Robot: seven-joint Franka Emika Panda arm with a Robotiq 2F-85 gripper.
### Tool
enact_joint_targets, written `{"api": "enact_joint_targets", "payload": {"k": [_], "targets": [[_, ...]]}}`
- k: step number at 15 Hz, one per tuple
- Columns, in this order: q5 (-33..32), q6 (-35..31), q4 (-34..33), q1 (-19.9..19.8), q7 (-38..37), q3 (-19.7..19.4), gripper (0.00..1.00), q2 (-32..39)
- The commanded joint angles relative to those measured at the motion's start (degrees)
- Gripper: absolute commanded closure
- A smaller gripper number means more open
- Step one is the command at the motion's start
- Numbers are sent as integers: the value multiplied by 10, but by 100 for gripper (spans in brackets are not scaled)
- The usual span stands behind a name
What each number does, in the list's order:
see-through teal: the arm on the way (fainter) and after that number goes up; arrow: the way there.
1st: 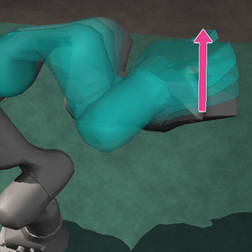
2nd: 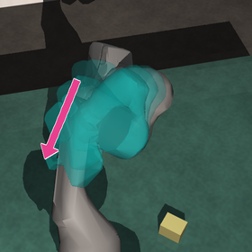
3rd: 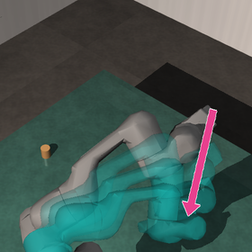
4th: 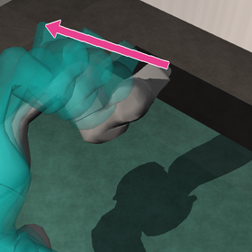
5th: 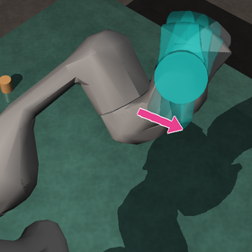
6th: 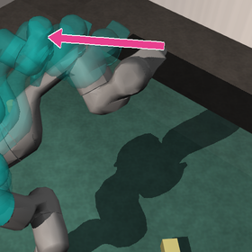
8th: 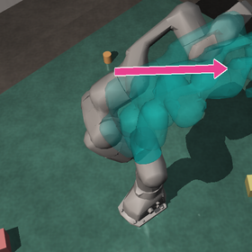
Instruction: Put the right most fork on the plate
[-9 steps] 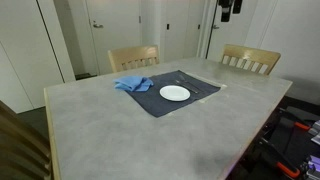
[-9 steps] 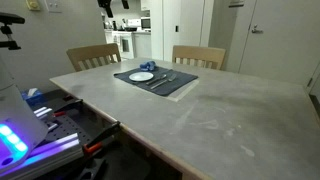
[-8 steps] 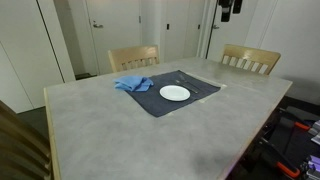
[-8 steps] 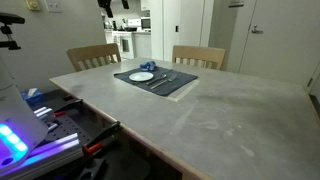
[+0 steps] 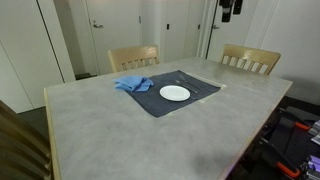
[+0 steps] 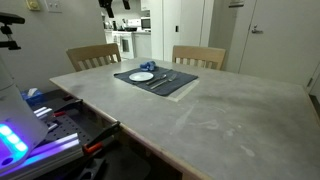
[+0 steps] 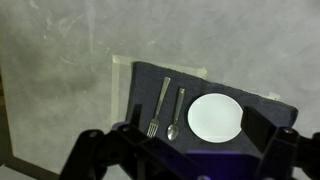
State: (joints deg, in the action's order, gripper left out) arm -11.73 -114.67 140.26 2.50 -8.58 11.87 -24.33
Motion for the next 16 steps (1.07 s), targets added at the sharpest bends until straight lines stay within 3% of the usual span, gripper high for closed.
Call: {"api": "enact_joint_targets", "payload": {"k": [1,6,11,16], "targets": [[-1,-19,-12,1,46,-40,0,36],[4,-60,-33,-5,130,-94,0,102],[30,-162,-27,-3,220,-129,0,165],[29,-164,-19,-7,207,-127,0,169]]}}
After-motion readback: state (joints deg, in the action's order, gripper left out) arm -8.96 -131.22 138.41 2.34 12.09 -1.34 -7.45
